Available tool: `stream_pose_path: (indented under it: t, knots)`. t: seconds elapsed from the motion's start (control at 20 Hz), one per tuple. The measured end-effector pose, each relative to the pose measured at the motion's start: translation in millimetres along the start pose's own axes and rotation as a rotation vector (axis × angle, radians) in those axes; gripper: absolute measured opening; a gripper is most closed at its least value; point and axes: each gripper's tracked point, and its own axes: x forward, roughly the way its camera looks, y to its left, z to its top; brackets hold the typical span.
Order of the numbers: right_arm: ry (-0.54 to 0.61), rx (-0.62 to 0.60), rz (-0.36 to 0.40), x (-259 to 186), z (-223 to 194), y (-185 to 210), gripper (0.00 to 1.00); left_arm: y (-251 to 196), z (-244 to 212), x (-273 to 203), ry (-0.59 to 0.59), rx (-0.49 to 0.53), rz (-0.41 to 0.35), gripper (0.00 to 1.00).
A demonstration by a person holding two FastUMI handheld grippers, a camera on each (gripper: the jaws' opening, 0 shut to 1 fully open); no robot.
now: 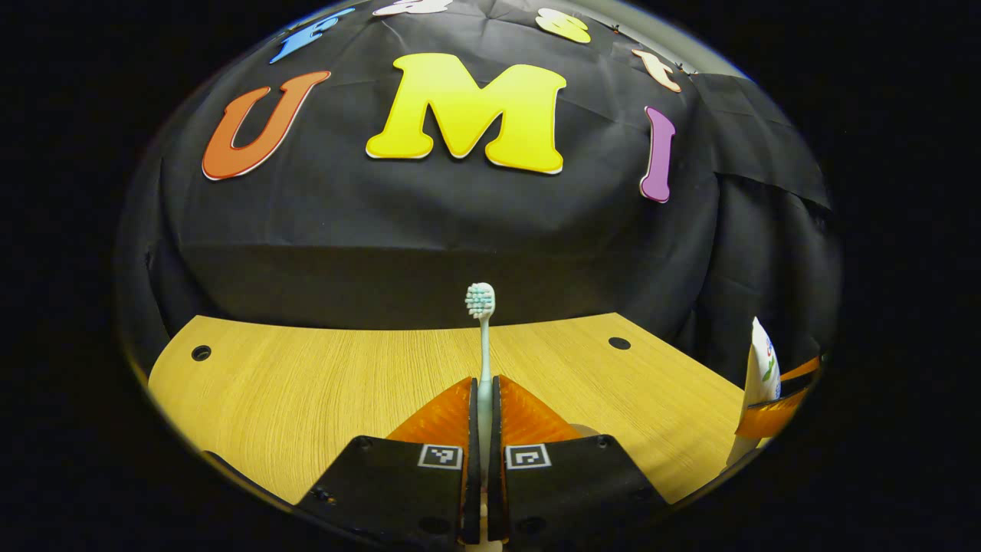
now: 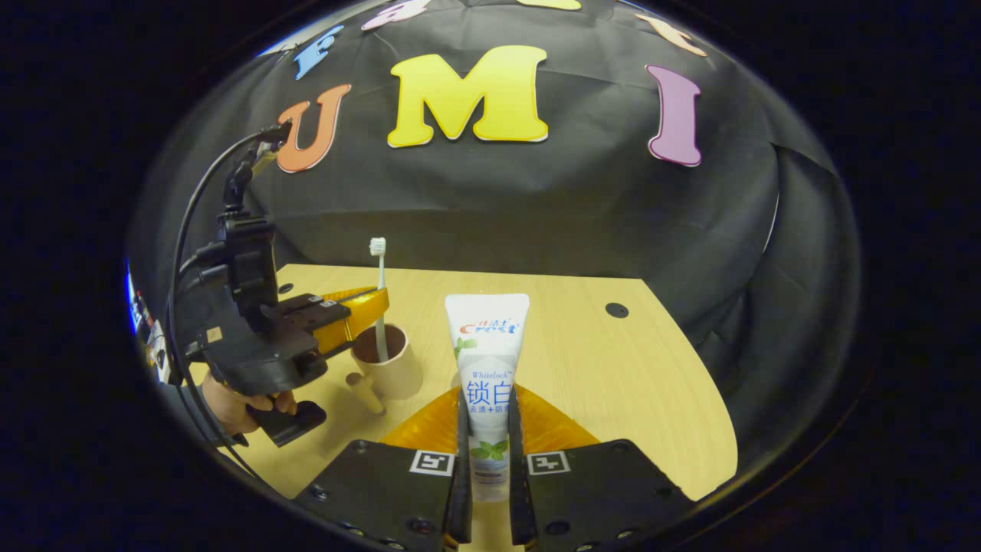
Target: Put the toothbrush and toothpaste on the desktop into the cup, then pick up the cup and place it on the coaster on the desktop.
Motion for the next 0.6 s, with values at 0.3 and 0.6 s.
stream_pose_path:
  t: [0.3, 0.6]
  knots:
    - [0.021, 0.022, 0.004, 12.0, -0.3, 2.9, 0.20, 3.8, -20.7, 6.7, 0.080, 0.027, 0.019, 0.07]
    - [0.031, 0.026, 0.003, 20.0, -0.7, 0.0, 0.19, 3.1, -31.6, -0.1, 0.151, 0.067, 0.014, 0.10]
